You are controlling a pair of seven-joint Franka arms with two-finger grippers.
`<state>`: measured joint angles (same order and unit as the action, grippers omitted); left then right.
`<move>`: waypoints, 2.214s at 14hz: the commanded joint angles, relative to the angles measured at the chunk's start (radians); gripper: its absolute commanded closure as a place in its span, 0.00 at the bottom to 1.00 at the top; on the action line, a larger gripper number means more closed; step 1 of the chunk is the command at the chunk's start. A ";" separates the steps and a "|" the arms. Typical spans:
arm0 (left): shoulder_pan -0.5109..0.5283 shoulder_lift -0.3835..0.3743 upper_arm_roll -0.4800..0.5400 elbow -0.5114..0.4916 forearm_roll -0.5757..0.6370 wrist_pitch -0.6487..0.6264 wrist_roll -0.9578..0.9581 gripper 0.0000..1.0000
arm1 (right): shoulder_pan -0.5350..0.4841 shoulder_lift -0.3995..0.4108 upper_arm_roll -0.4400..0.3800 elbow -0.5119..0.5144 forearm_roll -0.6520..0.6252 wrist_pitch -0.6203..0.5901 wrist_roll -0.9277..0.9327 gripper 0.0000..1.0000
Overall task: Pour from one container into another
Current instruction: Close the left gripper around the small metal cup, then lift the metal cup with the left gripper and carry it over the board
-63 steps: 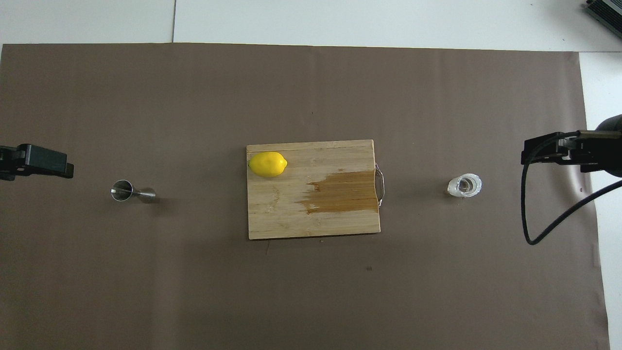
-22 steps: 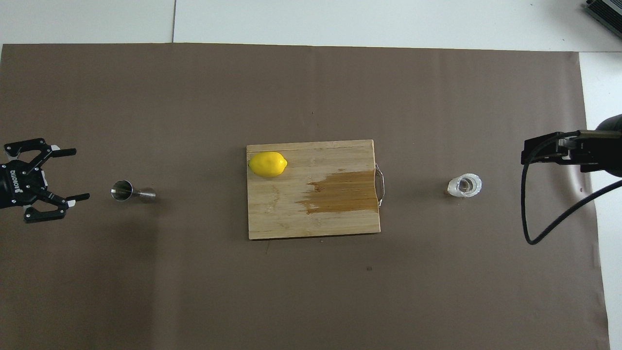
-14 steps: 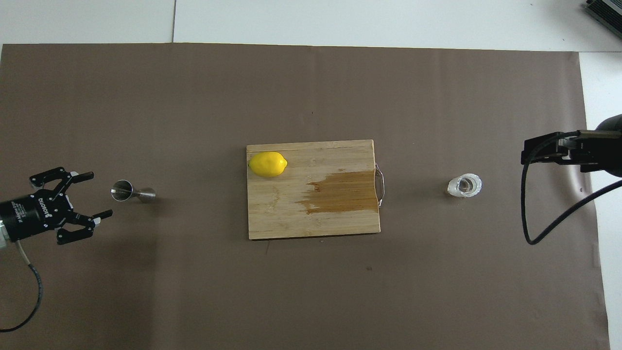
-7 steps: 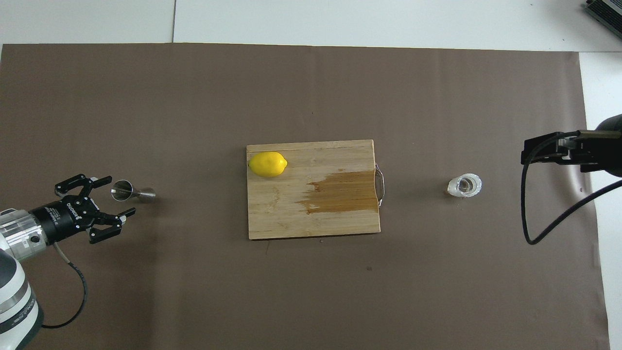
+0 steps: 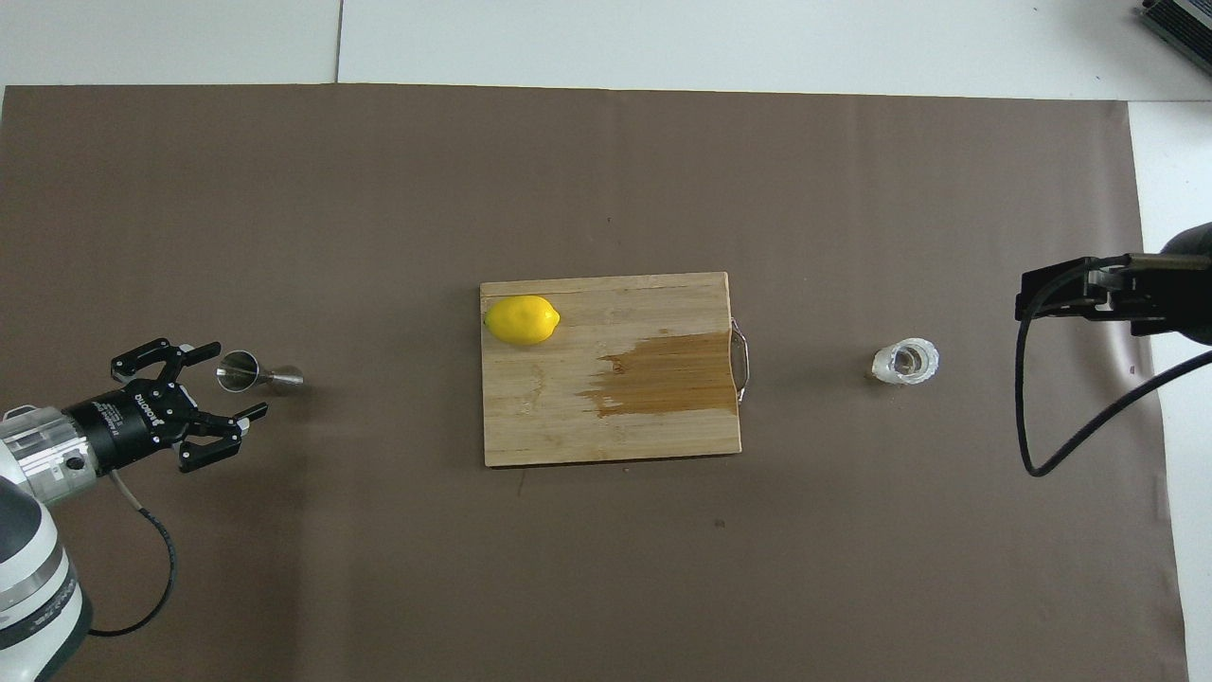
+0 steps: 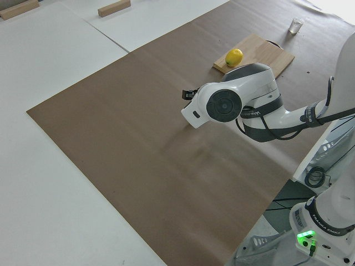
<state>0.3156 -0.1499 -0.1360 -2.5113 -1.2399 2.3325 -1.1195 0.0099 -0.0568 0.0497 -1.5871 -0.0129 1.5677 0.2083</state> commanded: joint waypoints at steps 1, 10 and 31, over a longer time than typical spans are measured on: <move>-0.020 0.006 0.009 0.002 -0.033 0.025 0.006 0.00 | -0.018 -0.018 0.007 -0.016 0.025 -0.008 -0.021 0.00; -0.015 0.006 0.010 0.005 -0.033 0.031 0.004 0.25 | -0.018 -0.018 0.007 -0.016 0.025 -0.008 -0.021 0.00; -0.337 0.035 -0.005 0.284 -0.033 -0.012 -0.227 1.00 | -0.018 -0.018 0.007 -0.016 0.027 -0.008 -0.021 0.00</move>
<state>0.0688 -0.1357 -0.1526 -2.2439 -1.2595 2.2376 -1.2964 0.0099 -0.0568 0.0497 -1.5871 -0.0129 1.5677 0.2083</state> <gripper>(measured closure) 0.493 0.000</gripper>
